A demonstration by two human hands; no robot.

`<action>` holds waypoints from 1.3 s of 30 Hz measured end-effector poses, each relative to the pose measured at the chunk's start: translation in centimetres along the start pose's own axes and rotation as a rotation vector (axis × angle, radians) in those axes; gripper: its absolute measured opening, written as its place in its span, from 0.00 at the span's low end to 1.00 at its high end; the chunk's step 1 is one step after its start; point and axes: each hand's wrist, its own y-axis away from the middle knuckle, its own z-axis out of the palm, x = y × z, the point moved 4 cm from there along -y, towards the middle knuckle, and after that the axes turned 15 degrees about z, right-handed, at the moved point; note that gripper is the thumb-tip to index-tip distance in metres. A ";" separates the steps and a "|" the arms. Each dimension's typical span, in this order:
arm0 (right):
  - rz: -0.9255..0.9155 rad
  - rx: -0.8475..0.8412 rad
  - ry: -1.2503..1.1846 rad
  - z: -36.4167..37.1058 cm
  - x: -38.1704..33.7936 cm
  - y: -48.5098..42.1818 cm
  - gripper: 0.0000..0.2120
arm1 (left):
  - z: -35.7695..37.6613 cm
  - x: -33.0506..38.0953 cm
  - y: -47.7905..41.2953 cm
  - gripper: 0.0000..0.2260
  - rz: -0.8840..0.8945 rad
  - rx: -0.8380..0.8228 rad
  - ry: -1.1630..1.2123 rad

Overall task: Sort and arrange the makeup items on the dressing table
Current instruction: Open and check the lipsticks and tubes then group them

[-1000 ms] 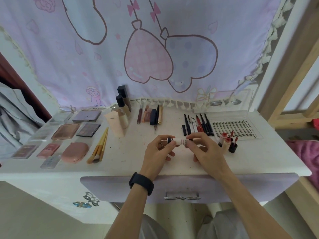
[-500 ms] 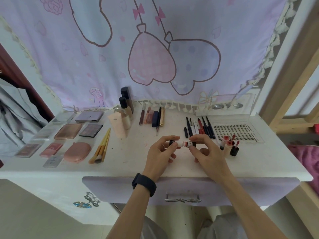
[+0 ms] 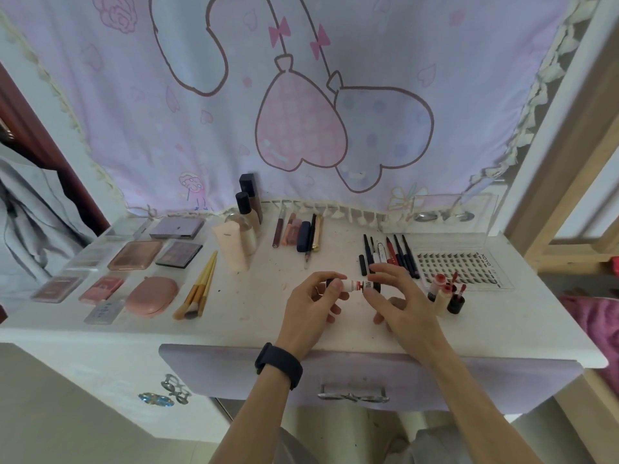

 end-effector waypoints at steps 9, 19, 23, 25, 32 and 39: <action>-0.042 0.030 0.044 0.2 0.2 0.1 0.08 | 0.0 -0.4 0.0 0.08 -0.053 0.010 0.016; -0.074 0.035 0.046 0.3 -0.1 0.3 0.13 | -0.3 -0.5 -0.1 0.09 -0.066 0.018 0.055; -0.089 0.050 0.005 0.2 -0.2 0.5 0.15 | -0.3 -0.6 -0.1 0.10 -0.067 0.035 0.063; -0.096 0.069 -0.031 0.0 -0.3 0.6 0.16 | -0.3 -0.6 -0.1 0.10 -0.063 0.045 0.068; -0.114 0.058 -0.077 -0.2 -0.4 0.7 0.18 | -0.4 -0.6 0.0 0.09 -0.052 0.069 0.046; -0.121 0.095 0.005 0.1 -0.5 0.9 0.20 | -0.2 -0.6 -0.1 0.09 -0.057 0.083 0.036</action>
